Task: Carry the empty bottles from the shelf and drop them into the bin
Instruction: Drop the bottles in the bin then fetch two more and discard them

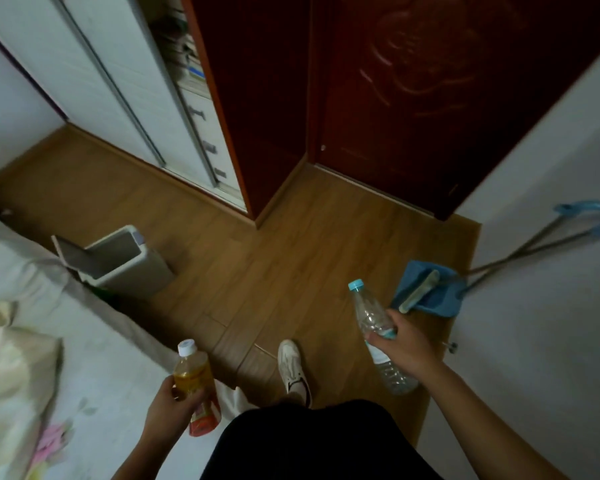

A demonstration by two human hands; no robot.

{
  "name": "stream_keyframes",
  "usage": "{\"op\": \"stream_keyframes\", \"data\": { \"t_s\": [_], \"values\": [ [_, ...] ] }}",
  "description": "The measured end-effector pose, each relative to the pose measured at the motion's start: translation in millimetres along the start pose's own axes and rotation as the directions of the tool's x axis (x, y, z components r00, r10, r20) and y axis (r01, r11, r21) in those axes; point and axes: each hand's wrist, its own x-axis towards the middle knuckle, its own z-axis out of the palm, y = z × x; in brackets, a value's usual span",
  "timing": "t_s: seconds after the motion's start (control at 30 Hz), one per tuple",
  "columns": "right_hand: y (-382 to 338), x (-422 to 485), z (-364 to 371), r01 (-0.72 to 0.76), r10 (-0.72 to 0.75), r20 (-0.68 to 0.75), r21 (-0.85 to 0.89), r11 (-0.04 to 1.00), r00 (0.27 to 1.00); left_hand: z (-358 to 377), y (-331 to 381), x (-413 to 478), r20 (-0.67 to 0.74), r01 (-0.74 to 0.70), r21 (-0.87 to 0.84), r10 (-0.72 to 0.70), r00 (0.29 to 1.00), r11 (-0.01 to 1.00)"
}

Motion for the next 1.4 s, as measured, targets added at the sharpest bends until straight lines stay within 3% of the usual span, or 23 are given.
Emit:
{"op": "stream_keyframes", "data": {
  "t_s": [0.3,0.5,0.73,0.97,1.17,1.4],
  "values": [
    [-48.6,85.7,-10.5,-0.085,0.089,0.049,-0.076,0.993,0.995,-36.1,101.4,78.5,0.039,-0.050,-0.083,0.054,0.998,0.995],
    [-86.7,141.0,-18.7,-0.131,0.145,0.094,-0.141,0.981,0.985,-57.7,165.9,127.0,-0.057,-0.117,-0.144,0.110,0.992,0.983],
    [-172.6,253.5,-0.5,-0.068,0.107,0.190,-0.203,0.977,0.976,-89.7,200.5,192.5,-0.147,-0.053,-0.208,0.022,0.989,0.977],
    [-318.1,353.0,53.9,0.162,-0.038,0.370,-0.309,0.937,0.928,-124.4,193.8,209.7,-0.268,0.076,-0.368,-0.184,0.946,0.927],
    [-432.3,390.5,147.6,0.397,-0.122,0.566,-0.393,0.830,0.815,-149.5,170.2,202.4,-0.374,0.158,-0.530,-0.396,0.839,0.833],
    [-528.1,392.5,276.1,0.599,-0.157,0.714,-0.423,0.680,0.683,-193.3,125.3,223.0,-0.354,0.221,-0.675,-0.571,0.741,0.704]
  ]
}}
